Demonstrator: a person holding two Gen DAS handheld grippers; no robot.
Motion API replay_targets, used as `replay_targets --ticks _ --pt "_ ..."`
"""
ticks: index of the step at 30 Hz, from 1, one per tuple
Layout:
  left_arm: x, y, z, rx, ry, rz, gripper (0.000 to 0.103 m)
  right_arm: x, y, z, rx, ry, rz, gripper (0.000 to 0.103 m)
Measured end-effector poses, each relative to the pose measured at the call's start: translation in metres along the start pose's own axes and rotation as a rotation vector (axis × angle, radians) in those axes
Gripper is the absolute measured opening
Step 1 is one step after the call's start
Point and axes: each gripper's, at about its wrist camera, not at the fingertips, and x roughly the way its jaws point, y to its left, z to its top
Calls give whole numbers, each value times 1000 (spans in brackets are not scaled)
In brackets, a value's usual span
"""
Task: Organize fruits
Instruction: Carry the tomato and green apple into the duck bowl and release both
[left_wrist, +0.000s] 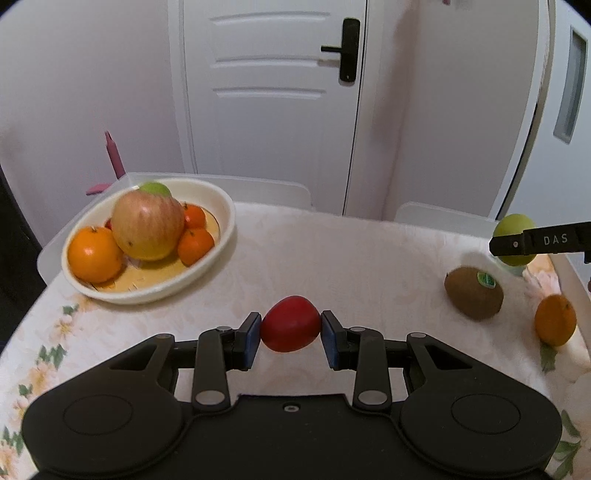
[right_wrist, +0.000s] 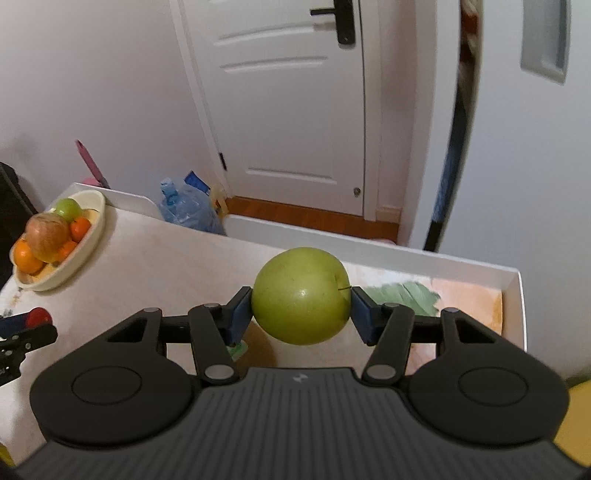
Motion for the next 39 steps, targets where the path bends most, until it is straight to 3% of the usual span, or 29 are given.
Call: replay_targets --ticks 12,21,28,39 --pt "-26 53 40 -12 -71 6 38 -23 78 33 -14 -31 75 71" --pt "-30 112 73 9 -100 -4 38 -12 156 62 -10 -49 103 71" --pt "-14 159 95 36 -103 -24 38 9 207 81 -2 -59 102 71" --pt "42 207 117 89 -64 -63 38 56 257 97 28 -40 72 71"
